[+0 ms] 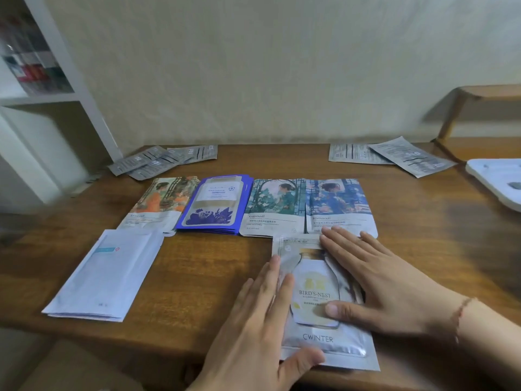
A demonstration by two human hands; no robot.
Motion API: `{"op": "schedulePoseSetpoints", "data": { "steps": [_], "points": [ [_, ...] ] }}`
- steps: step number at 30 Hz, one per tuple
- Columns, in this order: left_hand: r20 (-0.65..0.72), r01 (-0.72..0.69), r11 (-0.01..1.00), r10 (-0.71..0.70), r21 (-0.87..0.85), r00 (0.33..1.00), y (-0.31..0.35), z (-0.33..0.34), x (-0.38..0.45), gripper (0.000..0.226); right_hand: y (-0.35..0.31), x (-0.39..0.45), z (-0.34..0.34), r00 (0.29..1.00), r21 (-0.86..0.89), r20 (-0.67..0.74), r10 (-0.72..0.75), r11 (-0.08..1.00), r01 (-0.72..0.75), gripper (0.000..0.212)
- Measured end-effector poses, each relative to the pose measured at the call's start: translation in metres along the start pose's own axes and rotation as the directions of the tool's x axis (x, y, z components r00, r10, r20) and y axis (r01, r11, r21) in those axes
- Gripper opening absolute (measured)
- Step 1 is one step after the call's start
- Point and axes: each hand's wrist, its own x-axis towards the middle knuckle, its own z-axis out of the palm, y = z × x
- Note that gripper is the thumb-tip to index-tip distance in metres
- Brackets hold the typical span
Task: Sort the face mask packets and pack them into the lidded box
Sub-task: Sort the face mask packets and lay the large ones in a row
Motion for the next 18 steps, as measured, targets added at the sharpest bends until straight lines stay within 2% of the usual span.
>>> {"op": "schedulePoseSetpoints", "data": {
  "steps": [2, 5, 6, 8, 9, 11, 13, 14, 15, 17, 18],
  "points": [
    [0.009, -0.005, 0.998, 0.004, 0.056, 1.0, 0.002, 0.001, 0.001, 0.094, 0.005, 0.001, 0.006, 1.0, 0.027, 0.003, -0.028, 0.999, 0.028, 0.108],
    [-0.028, -0.008, 0.999, 0.009, 0.038, 1.0, 0.003, 0.002, 0.0, 0.095, 0.006, 0.0, 0.009, 0.997, 0.109, -0.06, -0.053, 0.992, 0.06, 0.104],
    [-0.026, 0.004, 1.0, -0.004, 0.019, 1.0, 0.003, 0.002, -0.001, 0.092, 0.005, -0.001, 0.008, 0.992, 0.118, -0.108, -0.065, 0.99, 0.078, 0.103],
    [-0.06, -0.001, 1.0, 0.0, -0.009, 0.998, 0.005, 0.003, -0.002, 0.068, 0.003, -0.004, 0.005, 0.968, 0.145, -0.231, -0.1, 0.98, 0.136, 0.097],
    [-0.037, -0.004, 1.0, 0.003, -0.031, 0.999, 0.004, 0.001, -0.001, 0.056, 0.003, -0.002, 0.005, 0.95, 0.201, -0.293, -0.106, 0.965, 0.17, 0.092],
    [0.107, 0.056, 0.997, -0.05, -0.061, 0.993, -0.005, -0.014, 0.002, 0.054, 0.001, 0.005, -0.008, 0.942, 0.39, -0.332, -0.054, 0.901, 0.189, 0.081],
    [0.197, 0.102, 0.992, -0.085, -0.075, 0.977, -0.021, -0.044, 0.008, 0.052, -0.008, 0.021, -0.031, 0.958, 0.626, -0.277, 0.067, 0.769, 0.127, 0.071],
    [0.113, 0.132, 0.974, -0.113, -0.184, 0.987, -0.03, -0.064, 0.019, 0.057, -0.015, 0.033, -0.042, 0.96, 0.725, -0.253, 0.118, 0.681, 0.107, 0.07],
    [0.033, 0.205, 0.945, -0.203, -0.255, 0.979, -0.046, -0.079, 0.033, 0.068, -0.022, 0.049, -0.054, 0.963, 0.828, -0.228, 0.143, 0.548, 0.115, 0.074],
    [0.032, 0.361, 0.878, -0.371, -0.315, 0.928, -0.091, -0.1, 0.053, 0.078, -0.036, 0.095, -0.074, 0.989, 0.979, -0.123, 0.085, 0.177, 0.106, 0.092],
    [0.026, 0.405, 0.831, -0.429, -0.381, 0.903, -0.12, -0.108, 0.066, 0.077, -0.04, 0.123, -0.082, 0.996, 0.998, -0.064, 0.056, 0.017, 0.063, 0.094]
  ]
}}
